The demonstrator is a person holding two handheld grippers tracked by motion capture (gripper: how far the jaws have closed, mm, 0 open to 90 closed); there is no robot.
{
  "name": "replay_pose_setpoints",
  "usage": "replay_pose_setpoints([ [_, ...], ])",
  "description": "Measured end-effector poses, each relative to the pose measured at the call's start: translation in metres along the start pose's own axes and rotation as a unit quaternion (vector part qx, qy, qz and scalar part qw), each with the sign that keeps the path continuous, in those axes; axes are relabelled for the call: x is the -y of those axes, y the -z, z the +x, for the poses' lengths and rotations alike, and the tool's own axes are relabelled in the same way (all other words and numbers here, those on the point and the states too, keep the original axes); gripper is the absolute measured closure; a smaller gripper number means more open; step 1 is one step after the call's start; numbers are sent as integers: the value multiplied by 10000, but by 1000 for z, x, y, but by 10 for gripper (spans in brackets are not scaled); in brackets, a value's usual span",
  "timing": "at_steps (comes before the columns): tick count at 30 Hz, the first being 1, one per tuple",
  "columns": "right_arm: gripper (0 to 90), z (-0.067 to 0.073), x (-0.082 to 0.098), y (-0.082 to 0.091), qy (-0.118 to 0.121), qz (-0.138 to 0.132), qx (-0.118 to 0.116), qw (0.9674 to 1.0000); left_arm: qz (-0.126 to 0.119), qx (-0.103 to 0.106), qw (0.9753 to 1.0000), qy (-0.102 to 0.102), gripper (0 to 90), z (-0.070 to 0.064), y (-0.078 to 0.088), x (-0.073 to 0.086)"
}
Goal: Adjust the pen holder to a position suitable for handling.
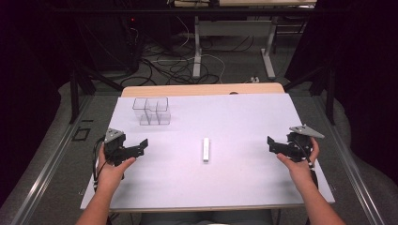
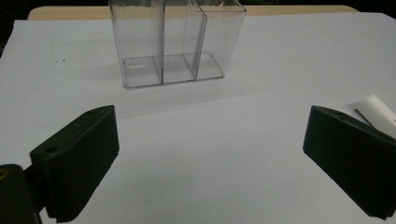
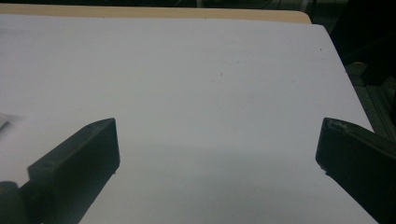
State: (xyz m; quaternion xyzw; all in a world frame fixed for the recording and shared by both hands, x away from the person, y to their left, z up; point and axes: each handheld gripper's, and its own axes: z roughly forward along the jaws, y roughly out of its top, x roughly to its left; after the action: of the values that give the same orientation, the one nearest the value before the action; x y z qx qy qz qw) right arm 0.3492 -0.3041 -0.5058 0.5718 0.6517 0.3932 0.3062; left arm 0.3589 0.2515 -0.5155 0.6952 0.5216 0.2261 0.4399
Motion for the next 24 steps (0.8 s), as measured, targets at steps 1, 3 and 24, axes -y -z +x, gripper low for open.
replay_pose_setpoints([
  [1,0,0,1,0,30,20,-17,10000,15,-22,10000,-38,49,0,0,-1],
  [3,0,1,2,0,69,48,-56,9999,77,-51,9999,-67,70,0,-2,-3],
  [24,0,7,1,-3,8,123,-200,9997,3,-142,9996,253,163,7,-7,-66],
])
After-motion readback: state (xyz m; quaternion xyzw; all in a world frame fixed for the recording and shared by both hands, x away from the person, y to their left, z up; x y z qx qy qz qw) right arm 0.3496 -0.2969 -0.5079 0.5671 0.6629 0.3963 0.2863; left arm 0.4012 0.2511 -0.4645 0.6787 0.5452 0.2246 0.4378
